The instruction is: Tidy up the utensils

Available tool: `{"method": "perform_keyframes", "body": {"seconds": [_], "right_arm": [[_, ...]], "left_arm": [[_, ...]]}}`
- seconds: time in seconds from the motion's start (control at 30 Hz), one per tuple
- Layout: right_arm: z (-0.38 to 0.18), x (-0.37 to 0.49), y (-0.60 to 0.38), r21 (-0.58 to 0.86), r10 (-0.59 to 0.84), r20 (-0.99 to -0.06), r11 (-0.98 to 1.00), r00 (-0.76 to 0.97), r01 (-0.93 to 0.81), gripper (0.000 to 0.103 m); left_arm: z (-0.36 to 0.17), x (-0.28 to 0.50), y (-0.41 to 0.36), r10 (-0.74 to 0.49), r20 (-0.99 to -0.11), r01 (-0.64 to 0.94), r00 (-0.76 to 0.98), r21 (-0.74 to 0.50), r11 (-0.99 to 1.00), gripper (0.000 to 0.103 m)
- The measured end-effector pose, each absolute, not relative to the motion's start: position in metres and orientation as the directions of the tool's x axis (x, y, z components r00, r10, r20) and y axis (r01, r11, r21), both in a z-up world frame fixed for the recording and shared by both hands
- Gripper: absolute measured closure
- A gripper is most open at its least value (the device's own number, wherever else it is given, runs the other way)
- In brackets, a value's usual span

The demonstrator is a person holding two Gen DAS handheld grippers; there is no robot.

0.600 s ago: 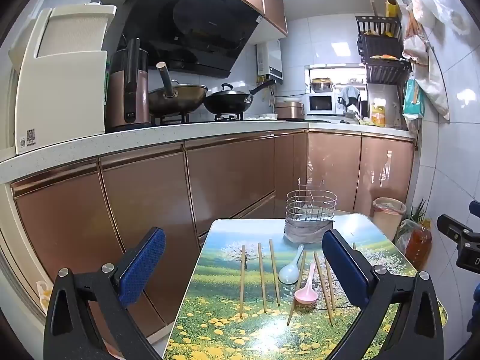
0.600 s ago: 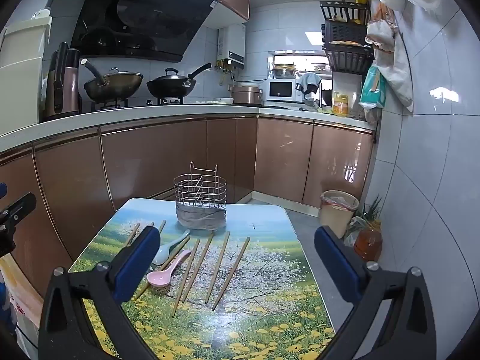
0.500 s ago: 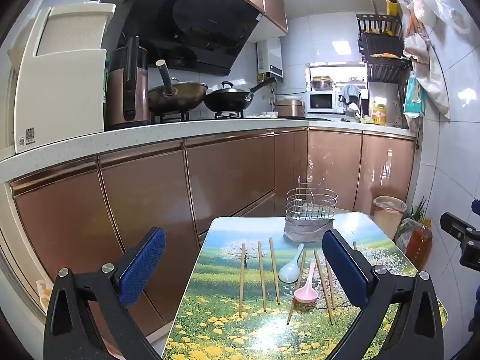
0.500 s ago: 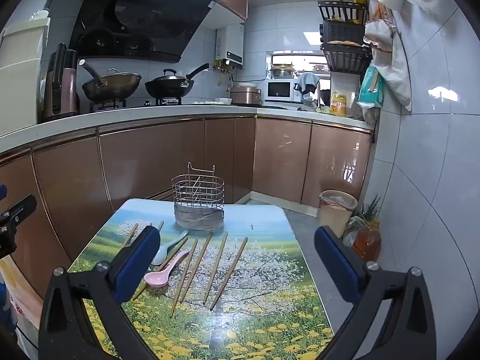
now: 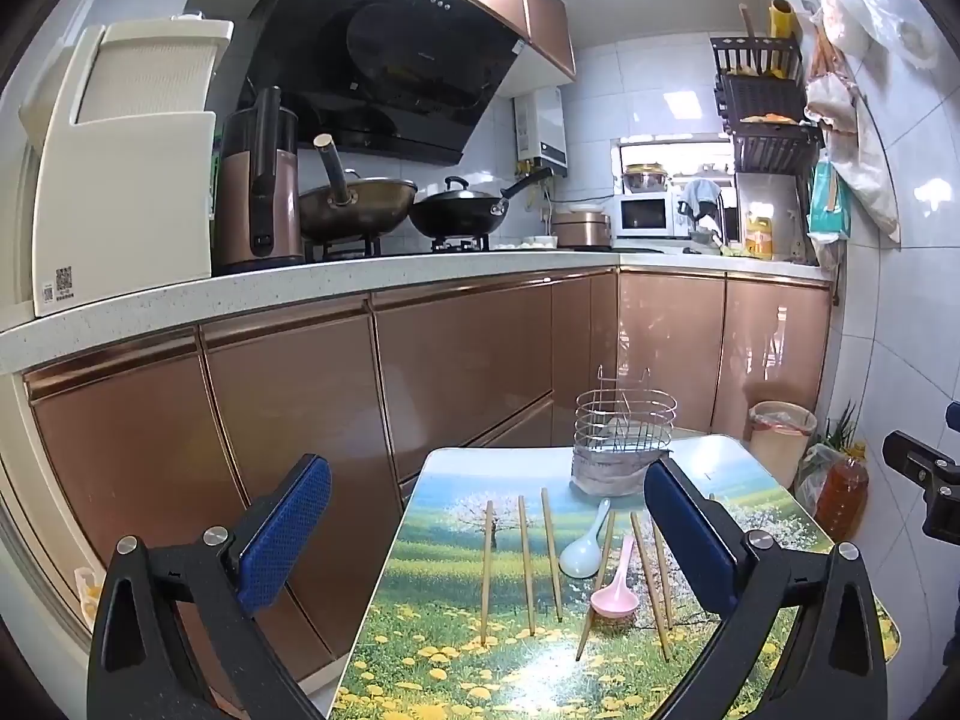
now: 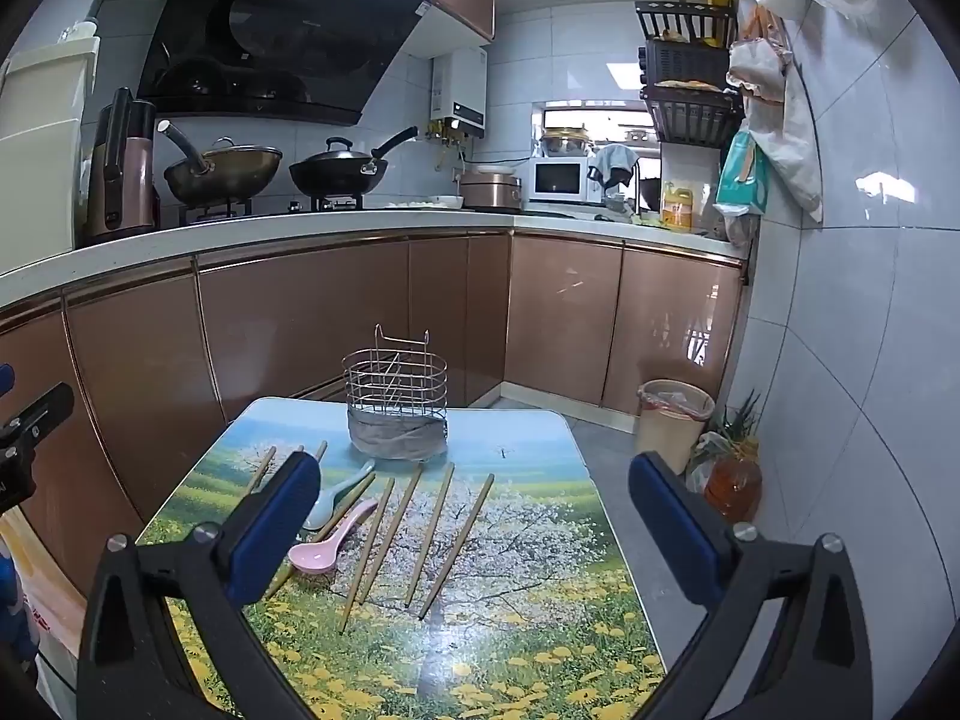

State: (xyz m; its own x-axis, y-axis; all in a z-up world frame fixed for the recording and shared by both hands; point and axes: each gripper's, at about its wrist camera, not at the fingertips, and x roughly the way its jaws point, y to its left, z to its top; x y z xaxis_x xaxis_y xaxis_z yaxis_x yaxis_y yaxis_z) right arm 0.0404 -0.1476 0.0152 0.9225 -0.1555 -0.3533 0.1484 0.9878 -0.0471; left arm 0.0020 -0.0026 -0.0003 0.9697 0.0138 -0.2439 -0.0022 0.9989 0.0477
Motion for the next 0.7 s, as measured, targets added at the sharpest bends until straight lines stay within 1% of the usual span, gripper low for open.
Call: {"method": "perform_keyframes", "body": {"seconds": [0.2,0.43,0.7], "right_arm": [[0.0177,0.0393,-0.1464,-0.053,-0.162,-0.343,0.987,0.925,0.153,0.0],[0.0186,0.0398,-0.1467,-0.06,-0.168,-0.338,0.986,0.926,0.157,0.0],[0.0189,0.0426,-0.147,-0.065,-0.173,-0.336,0.985,0.926,0.161,0.0]], "left_arm": [[0.0006,0.0007,-0.0034,0.018,-0.226,-0.011,0.974,0.032,0.999,0.0],[-0.0014,0.0046,-0.0015,0.022,-0.247,-0.015,0.969,0.029,0.999,0.0],[-0.0018,0.0079,-0.0045,0.027,-0.249,-0.018,0.968,0.036,0.999,0.0]]}}
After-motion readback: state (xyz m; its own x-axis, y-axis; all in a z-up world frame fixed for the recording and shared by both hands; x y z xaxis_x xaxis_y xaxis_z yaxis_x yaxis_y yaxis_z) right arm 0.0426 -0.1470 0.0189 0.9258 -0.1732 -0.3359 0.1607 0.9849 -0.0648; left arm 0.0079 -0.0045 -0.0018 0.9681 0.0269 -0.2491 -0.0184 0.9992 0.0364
